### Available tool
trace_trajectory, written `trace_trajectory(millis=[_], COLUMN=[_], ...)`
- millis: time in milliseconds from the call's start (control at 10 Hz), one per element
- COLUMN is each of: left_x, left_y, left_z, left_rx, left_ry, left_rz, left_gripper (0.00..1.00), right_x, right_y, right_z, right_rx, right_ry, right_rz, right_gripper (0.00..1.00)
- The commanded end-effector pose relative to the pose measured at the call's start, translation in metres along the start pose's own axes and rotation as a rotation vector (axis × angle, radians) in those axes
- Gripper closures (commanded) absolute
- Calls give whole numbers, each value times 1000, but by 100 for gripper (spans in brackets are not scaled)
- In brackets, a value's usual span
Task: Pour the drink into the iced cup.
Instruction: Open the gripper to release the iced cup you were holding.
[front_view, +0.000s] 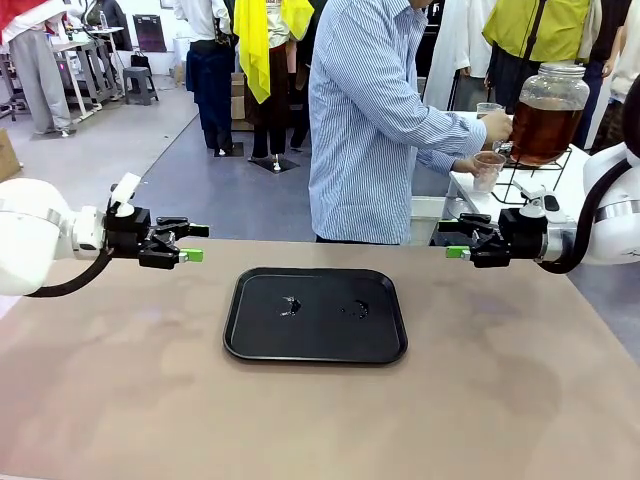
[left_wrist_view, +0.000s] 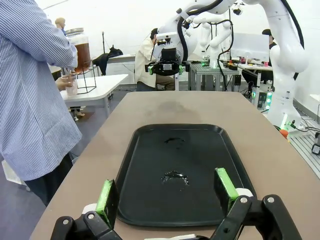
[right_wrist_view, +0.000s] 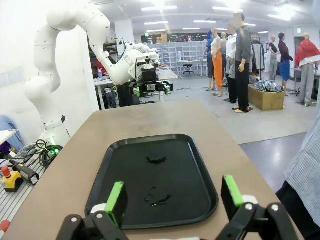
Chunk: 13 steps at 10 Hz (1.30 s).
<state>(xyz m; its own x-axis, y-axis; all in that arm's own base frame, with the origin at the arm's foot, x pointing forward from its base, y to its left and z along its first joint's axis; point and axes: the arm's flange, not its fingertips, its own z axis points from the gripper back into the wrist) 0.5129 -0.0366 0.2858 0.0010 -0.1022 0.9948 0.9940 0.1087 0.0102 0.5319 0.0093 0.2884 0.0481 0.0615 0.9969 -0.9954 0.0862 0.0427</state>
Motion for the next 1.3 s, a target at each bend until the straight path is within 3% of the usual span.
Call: trace_trajectory(millis=[0,1200], left_x=[4,4], left_y=[-1,-1], left_z=[0,0], left_rx=[0,0], left_ry=[-2,-2], left_rz=[-2,-2], left_gripper=[0,0], right_x=[3,3], right_y=[-2,-2], right_z=[-1,-1], right_rx=[2,2], right_ry=[1,1], right_rz=[3,3], right_gripper=[0,0])
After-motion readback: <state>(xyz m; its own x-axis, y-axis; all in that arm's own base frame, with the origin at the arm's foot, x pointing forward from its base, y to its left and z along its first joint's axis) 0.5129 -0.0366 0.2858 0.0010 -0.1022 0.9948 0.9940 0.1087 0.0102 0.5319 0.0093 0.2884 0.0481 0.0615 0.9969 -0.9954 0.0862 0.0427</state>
